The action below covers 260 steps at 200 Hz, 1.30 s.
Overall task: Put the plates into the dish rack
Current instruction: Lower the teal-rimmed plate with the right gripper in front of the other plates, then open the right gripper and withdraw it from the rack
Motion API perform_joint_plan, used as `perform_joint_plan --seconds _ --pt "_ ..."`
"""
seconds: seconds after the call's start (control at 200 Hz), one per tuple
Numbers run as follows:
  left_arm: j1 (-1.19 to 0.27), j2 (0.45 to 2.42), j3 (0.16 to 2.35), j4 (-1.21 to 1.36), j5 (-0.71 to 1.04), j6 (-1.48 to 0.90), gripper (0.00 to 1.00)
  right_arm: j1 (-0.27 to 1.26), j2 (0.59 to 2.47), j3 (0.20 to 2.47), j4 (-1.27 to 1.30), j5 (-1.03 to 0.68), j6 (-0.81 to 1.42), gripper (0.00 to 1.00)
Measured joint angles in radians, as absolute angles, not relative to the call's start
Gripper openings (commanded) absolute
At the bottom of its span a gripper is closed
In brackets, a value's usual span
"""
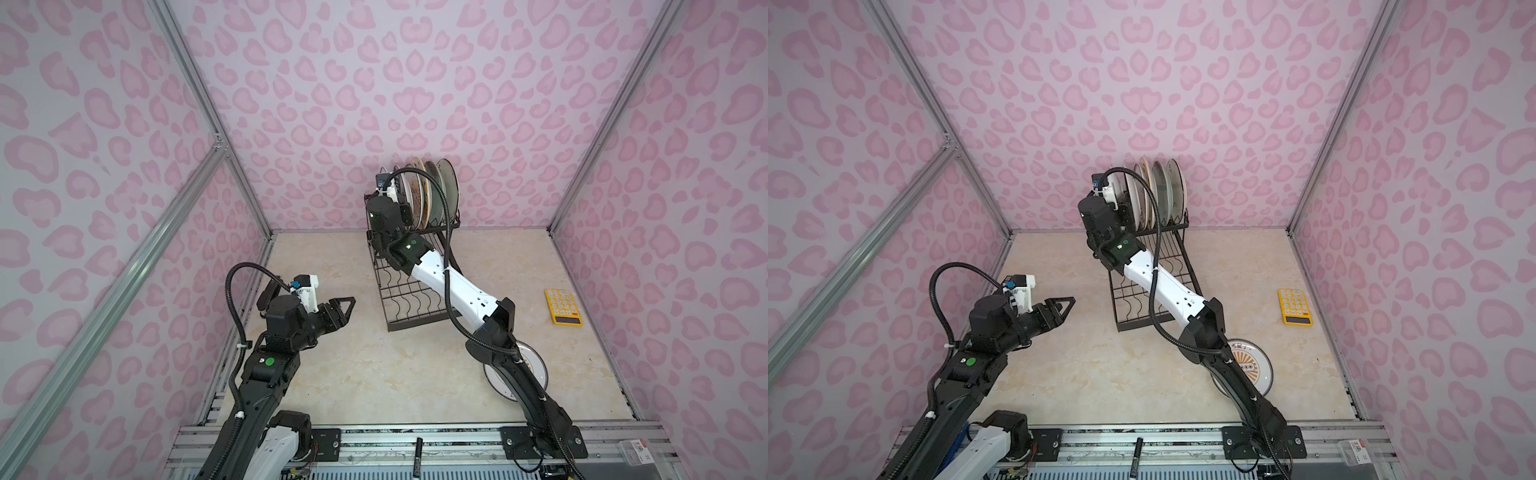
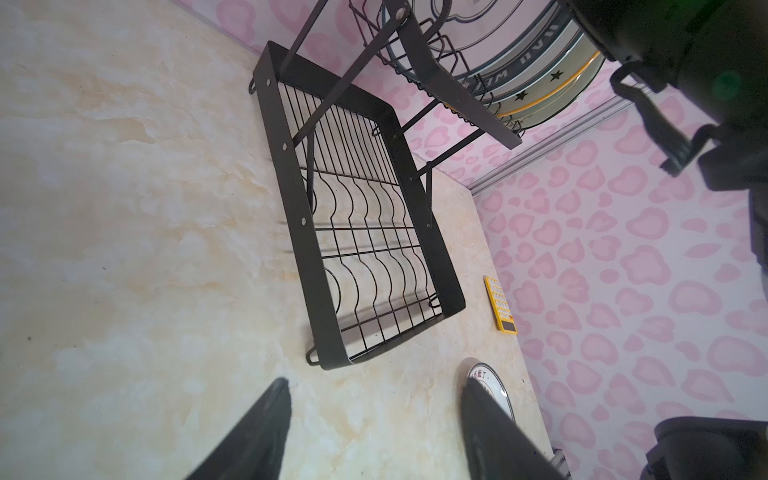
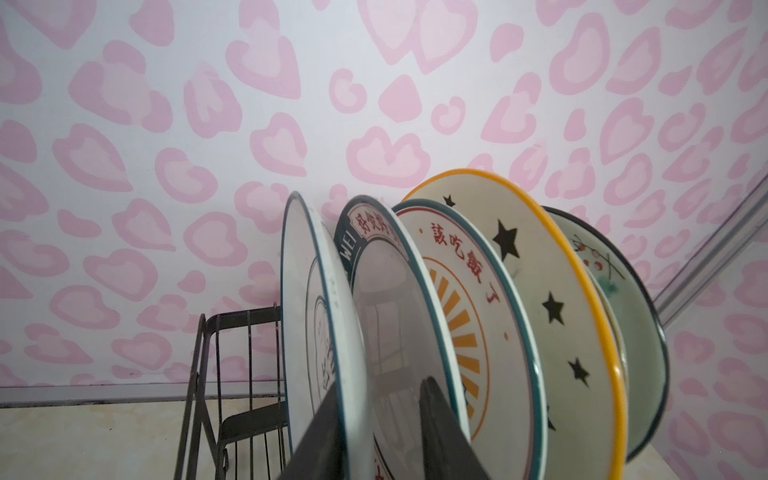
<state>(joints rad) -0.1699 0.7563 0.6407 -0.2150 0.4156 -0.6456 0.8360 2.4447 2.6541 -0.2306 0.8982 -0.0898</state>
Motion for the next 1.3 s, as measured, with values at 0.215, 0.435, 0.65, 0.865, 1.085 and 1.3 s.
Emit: perform_joint_plan --seconds 0.215,0.435,0.65,0.865,1.085,1.3 --pt "-0.17 0.76 0.643 -0.215 0.415 -0.646 0.68 0.839 2.395 2.65 -0.239 0.856 -0.089 0.38" --pt "-0.17 0.76 0.643 -0.215 0.411 -0.646 0.69 0.849 2.255 2.517 -0.229 0.804 -0.088 0.42" --pt "-0.17 0.781 0.643 -0.205 0.411 -0.646 0.69 0.849 2.019 2.237 -0.21 0.732 -0.082 0.42" --pt "-0.173 0.842 0.62 -0.133 0.426 -0.646 0.69 0.796 1.672 1.753 -0.179 0.633 -0.045 0.44" --pt "-0.223 0.897 0.583 -0.025 0.418 -0.678 0.69 0.681 1.369 1.377 -0.219 0.527 0.074 0.45" --pt "-0.357 1.023 0.571 0.073 0.382 -0.712 0.69 0.527 1.211 1.108 -0.298 0.439 0.247 0.46"
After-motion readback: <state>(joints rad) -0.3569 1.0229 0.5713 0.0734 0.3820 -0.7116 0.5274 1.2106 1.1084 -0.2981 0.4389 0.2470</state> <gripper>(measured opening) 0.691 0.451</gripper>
